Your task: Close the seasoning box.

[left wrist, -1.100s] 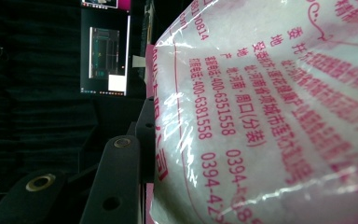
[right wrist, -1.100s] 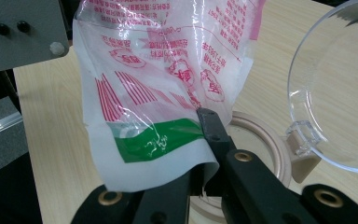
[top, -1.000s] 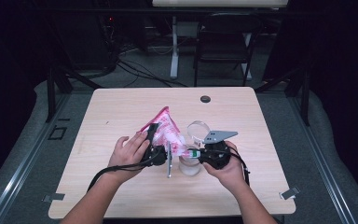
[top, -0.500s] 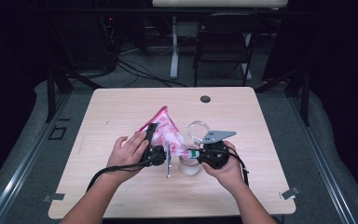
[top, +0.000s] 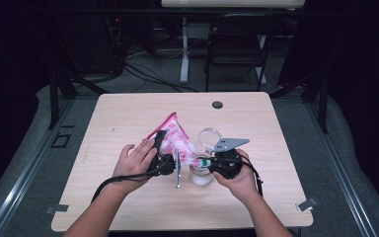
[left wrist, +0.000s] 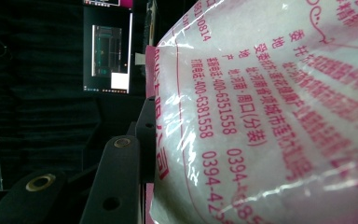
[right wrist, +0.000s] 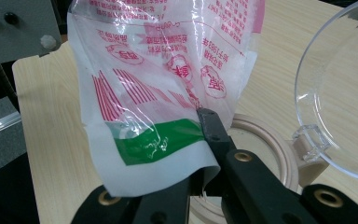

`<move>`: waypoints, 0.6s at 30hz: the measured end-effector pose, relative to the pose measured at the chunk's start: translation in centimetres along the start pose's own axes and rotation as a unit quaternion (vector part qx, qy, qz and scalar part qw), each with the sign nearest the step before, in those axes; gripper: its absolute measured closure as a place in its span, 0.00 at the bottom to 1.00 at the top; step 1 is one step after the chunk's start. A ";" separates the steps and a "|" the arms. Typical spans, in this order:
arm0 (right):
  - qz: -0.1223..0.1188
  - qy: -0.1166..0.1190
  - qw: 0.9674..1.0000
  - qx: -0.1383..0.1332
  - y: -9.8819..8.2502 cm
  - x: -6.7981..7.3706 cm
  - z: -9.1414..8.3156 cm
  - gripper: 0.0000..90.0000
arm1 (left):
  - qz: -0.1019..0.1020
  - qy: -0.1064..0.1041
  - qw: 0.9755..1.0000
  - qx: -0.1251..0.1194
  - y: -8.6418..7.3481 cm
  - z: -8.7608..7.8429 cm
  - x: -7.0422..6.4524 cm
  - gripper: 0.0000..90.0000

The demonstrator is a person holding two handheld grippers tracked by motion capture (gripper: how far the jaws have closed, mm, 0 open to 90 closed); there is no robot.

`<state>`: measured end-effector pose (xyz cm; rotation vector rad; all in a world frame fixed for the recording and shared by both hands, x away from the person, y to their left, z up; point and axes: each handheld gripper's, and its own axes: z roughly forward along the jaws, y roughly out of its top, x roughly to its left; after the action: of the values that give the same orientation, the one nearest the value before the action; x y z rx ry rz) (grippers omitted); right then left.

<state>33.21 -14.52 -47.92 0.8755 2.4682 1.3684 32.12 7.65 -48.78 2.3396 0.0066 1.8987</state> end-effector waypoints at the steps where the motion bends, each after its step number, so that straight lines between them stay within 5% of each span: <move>1: 0.000 0.000 1.000 0.000 0.0 0.0 0.0 1.00 | 0.000 0.000 1.000 0.000 0.0 0.0 0.0 0.70; 18: 0.000 -0.001 1.000 0.002 0.0 0.0 0.1 1.00 | 0.003 0.004 1.000 -0.002 0.1 0.0 0.1 0.70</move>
<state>33.24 -14.49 -47.97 0.8761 2.4710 1.3620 32.09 7.59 -48.67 2.3320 -0.0039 1.9083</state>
